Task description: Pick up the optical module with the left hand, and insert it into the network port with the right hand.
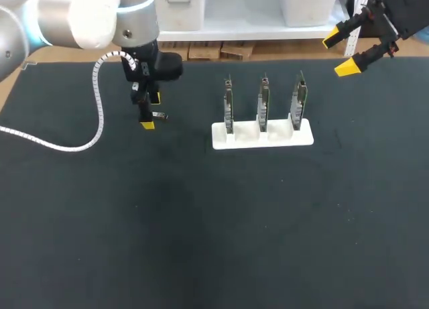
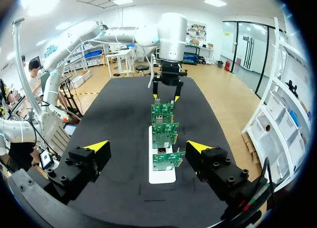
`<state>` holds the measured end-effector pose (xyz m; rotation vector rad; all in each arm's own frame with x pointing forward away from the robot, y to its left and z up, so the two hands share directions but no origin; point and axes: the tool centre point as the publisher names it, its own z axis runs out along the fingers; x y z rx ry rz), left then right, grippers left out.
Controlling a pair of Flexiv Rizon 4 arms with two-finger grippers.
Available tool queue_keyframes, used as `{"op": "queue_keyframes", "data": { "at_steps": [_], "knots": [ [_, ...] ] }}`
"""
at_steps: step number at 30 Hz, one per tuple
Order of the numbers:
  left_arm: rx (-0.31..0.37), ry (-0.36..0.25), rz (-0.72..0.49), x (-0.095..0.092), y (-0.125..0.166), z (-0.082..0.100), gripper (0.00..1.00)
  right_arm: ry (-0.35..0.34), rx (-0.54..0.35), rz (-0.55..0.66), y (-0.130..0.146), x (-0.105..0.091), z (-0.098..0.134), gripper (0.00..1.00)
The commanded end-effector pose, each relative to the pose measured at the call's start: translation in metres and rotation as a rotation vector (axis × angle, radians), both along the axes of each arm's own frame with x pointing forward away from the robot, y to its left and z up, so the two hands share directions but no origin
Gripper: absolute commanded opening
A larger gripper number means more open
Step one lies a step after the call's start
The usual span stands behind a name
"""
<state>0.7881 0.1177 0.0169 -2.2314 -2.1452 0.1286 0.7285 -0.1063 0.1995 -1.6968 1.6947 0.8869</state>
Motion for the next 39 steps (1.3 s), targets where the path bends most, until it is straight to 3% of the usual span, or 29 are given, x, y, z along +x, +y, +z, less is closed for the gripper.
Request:
{"op": "queue_keyframes", "data": {
  "at_steps": [1,12,26,39],
  "knots": [
    [-0.002,0.003,0.007,0.0,0.003,-0.002,1.0,-0.002,-0.001,-0.003,0.0,-0.002,0.0,1.0],
    [0.009,0.017,0.02,-0.005,0.011,-0.005,1.0,-0.002,-0.001,-0.003,0.0,-0.002,0.0,1.0],
    [0.038,0.034,-0.016,0.01,0.012,-0.012,1.0,-0.002,-0.001,-0.003,0.0,-0.002,0.0,1.0],
    [0.011,0.04,-0.004,0.019,0.018,-0.015,1.0,-0.002,-0.001,-0.003,0.0,-0.002,0.0,1.0]
  ]
}}
